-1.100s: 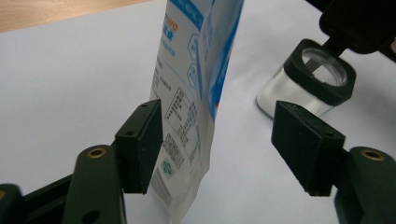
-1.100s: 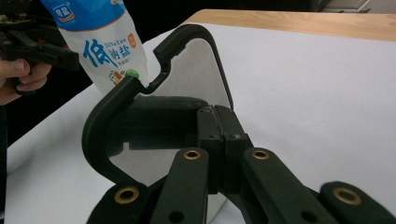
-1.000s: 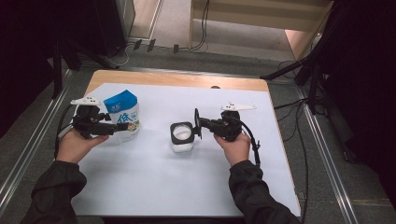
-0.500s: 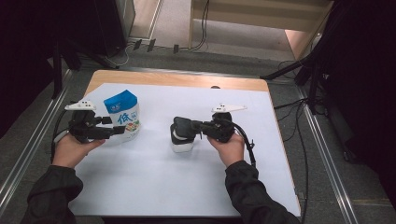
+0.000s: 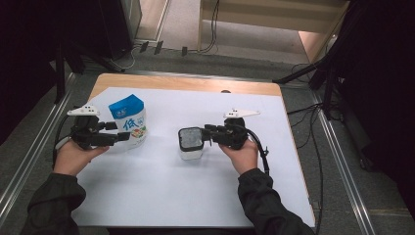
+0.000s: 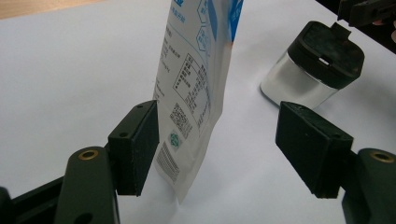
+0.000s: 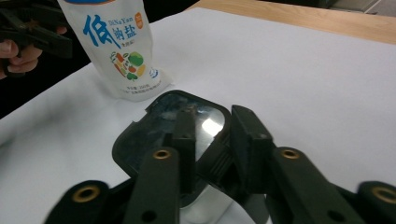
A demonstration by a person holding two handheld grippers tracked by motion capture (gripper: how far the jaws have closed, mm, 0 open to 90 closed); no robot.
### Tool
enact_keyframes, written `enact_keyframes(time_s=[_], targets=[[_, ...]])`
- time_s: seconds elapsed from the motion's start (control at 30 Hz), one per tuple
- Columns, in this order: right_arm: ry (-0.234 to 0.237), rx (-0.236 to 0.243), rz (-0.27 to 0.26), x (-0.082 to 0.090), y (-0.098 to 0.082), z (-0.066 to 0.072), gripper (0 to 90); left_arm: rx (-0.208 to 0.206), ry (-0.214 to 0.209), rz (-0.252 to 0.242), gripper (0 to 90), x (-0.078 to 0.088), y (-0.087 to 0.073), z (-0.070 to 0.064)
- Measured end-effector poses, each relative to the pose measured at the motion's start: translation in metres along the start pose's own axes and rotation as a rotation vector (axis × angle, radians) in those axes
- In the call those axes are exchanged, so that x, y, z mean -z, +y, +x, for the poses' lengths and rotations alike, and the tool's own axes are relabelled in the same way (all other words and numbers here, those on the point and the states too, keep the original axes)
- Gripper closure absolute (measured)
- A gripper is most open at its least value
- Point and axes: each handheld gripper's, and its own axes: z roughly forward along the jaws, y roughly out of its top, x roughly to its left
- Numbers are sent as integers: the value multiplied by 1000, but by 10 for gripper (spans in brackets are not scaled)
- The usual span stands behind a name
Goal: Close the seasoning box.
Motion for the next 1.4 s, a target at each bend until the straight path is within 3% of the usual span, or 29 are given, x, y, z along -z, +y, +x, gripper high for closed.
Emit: enact_keyframes(time_s=[0.2,0.33,0.93,1.4], targets=[[-54,19,-15,11,-2,-9,593,3,2,11,311,-2,0,0],[-83,3,-19,21,-5,-16,557,-1,9,18,311,-3,-1,-1],[-178,-60,-62,66,-27,-41,503,-9,16,40,310,-2,-4,0],[-208,-78,-52,80,-42,-45,490,3,12,39,309,-3,-4,2]])
